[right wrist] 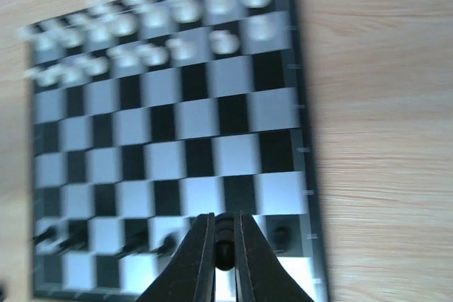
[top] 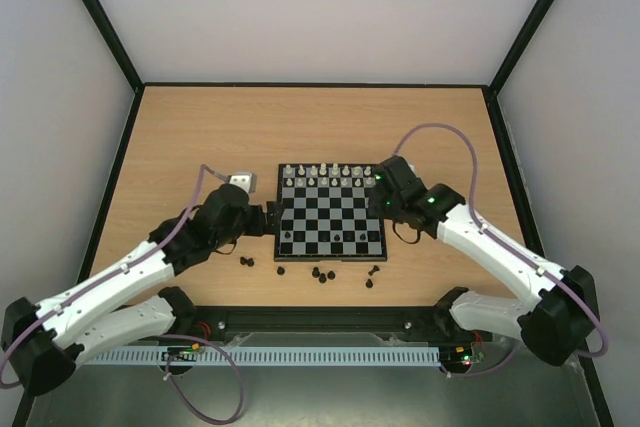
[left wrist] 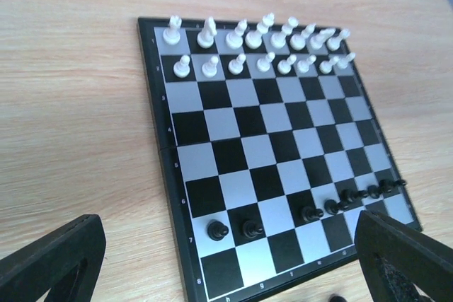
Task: Set up the chess pieces on the board
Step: Pick up the chess piece at the center of the board, then place the chess piece on the chessboard, then pick up the chess piece at the center of the board, then place the chess piece on the chessboard.
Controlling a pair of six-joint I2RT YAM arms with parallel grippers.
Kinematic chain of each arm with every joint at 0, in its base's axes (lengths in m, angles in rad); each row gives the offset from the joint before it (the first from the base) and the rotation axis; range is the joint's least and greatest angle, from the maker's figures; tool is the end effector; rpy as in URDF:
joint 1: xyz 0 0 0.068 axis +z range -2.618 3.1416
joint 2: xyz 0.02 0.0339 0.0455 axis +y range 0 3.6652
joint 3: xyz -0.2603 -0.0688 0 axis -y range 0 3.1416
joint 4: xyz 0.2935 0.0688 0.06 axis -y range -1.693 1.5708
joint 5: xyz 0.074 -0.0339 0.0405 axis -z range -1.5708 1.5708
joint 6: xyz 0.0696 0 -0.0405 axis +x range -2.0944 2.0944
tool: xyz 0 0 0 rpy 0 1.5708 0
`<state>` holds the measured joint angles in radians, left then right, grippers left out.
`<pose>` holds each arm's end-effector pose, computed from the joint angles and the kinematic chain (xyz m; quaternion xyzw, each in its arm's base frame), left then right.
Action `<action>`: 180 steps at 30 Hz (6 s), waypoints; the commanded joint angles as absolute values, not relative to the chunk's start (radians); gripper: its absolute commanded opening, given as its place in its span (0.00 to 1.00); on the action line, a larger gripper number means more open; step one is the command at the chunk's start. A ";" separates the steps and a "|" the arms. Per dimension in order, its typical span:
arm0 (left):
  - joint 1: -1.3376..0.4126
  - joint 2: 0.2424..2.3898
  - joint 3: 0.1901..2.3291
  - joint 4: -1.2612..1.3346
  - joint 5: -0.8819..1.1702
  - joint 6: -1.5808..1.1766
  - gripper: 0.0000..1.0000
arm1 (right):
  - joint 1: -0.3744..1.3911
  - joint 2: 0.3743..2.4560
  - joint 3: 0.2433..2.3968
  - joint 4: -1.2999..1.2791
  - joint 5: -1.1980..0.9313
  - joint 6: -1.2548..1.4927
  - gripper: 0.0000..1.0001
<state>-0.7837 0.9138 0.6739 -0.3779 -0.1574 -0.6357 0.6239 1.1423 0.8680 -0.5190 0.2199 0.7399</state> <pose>0.2037 -0.1876 0.2255 0.0295 0.8861 -0.2450 0.3924 0.2606 0.1689 0.2274 0.0948 0.9158 0.1586 0.3565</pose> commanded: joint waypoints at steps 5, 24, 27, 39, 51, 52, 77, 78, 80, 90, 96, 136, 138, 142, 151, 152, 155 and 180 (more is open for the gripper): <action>-0.776 0.684 0.777 -0.464 -0.165 -0.695 0.99 | 0.917 1.377 1.104 -0.639 0.232 0.707 0.01; -0.776 0.571 0.804 -0.566 -0.215 -0.732 0.99 | 1.047 1.791 1.279 -0.579 0.215 0.639 0.01; -0.776 0.569 0.798 -0.565 -0.218 -0.732 0.99 | 1.047 1.816 1.286 -0.555 0.211 0.639 0.01; -0.776 0.554 0.789 -0.577 -0.225 -0.729 0.99 | 1.047 1.878 1.308 -0.535 0.198 0.639 0.02; -0.776 0.546 0.779 -0.577 -0.224 -0.730 0.99 | 1.048 1.850 1.270 -0.553 0.207 0.655 0.01; -0.776 0.546 0.780 -0.577 -0.224 -0.730 0.99 | 1.046 1.848 1.267 -0.554 0.212 0.658 0.01; -0.776 0.563 0.784 -0.564 -0.204 -0.730 0.99 | 1.048 1.801 1.242 -0.558 0.209 0.666 0.11; -0.776 0.563 0.784 -0.564 -0.204 -0.731 0.99 | 1.047 1.793 1.242 -0.560 0.210 0.667 0.14; -0.776 0.563 0.785 -0.563 -0.204 -0.729 0.99 | 1.049 1.776 1.244 -0.560 0.206 0.667 0.23; -0.776 0.574 0.782 -0.561 -0.212 -0.729 0.99 | 1.058 1.603 1.180 -0.484 0.104 0.649 0.49; -0.776 0.602 0.777 -0.555 -0.212 -0.731 0.99 | 1.071 1.440 1.057 -0.512 0.113 0.659 0.55; -0.776 0.538 0.743 -0.591 -0.262 -0.767 0.99 | 1.246 1.683 1.066 -0.550 0.204 0.680 0.18; -0.776 0.539 0.743 -0.589 -0.261 -0.767 1.00 | 1.247 1.682 1.069 -0.551 0.207 0.681 0.13; -0.775 0.540 0.743 -0.589 -0.261 -0.767 0.99 | 1.247 1.675 1.081 -0.555 0.213 0.678 0.11; -0.776 0.542 0.747 -0.590 -0.262 -0.768 0.99 | 1.247 1.599 1.145 -0.609 0.250 0.671 0.11; -0.776 0.541 0.747 -0.589 -0.261 -0.767 0.99 | 1.247 1.591 1.151 -0.619 0.261 0.670 0.11; -0.776 0.548 0.748 -0.587 -0.259 -0.767 0.99 | 1.246 1.574 1.168 -0.654 0.291 0.670 0.11; -0.776 0.586 0.732 -0.551 -0.236 -0.760 0.99 | 1.096 1.577 1.063 -0.556 0.259 0.639 0.12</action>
<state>-0.7803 0.5835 0.7448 -0.5678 -0.2420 -0.7670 1.1099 1.5562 1.0832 -0.5735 0.2745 0.6495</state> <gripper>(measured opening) 0.993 0.121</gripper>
